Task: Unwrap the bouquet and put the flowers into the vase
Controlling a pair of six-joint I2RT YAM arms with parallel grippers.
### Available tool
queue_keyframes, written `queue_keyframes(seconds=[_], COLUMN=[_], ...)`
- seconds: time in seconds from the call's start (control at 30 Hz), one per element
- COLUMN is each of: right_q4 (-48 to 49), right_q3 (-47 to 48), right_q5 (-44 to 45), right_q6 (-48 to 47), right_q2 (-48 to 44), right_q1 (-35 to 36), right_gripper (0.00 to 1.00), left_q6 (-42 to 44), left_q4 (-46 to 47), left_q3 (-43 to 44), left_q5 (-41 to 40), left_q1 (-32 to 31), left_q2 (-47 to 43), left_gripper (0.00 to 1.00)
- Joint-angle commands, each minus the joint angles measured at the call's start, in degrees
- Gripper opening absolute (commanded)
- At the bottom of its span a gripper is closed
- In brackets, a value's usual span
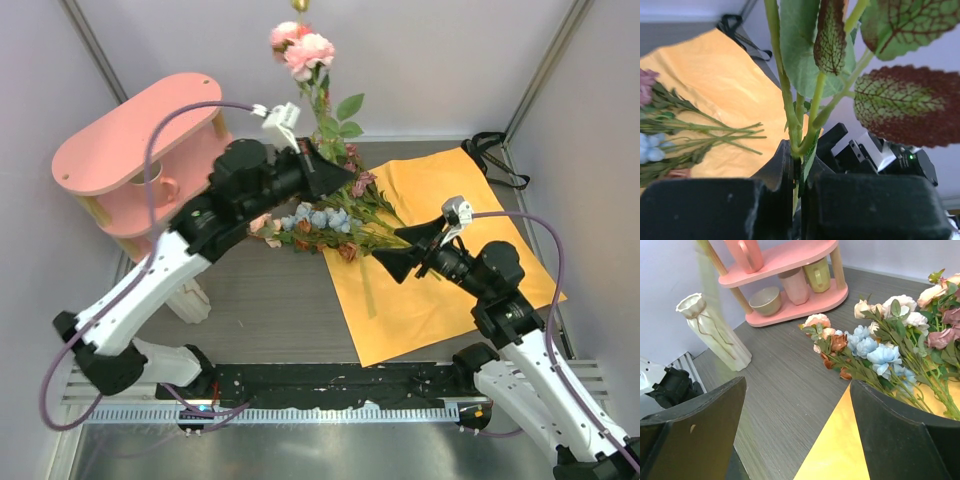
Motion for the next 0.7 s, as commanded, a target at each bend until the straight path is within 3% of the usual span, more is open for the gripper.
queue_keyframes(seconds=[0.0, 0.13, 0.37, 0.5, 0.67], right_q4=[0.88, 0.26, 1.75, 1.93, 1.84], right_q3=[-0.39, -1.01, -2.5, -3.03, -3.38], right_q5=[2.52, 4.37, 4.29, 4.37, 5.08], right_q6=[1.49, 0.43, 2.71, 3.16, 2.02], right_q2=[-3.69, -3.17, 1.05, 1.23, 0.08], right_q1=[0.36, 0.18, 0.18, 0.18, 0.27], right_gripper=[0.92, 0.92, 0.93, 0.93, 0.92], left_q6=[15.48, 21.57, 32.55, 37.65, 42.05], left_q4=[-17.11, -33.79, -49.3, -51.42, -48.61], left_q3=[7.44, 18.22, 39.16, 41.73, 36.73], left_q5=[-8.47, -16.46, -39.13, -47.94, -56.46], left_q1=[0.23, 0.32, 0.32, 0.32, 0.32], left_q2=[-11.55, -17.62, -19.57, -20.88, -24.57], left_gripper=[0.0, 0.0, 0.0, 0.0, 0.0])
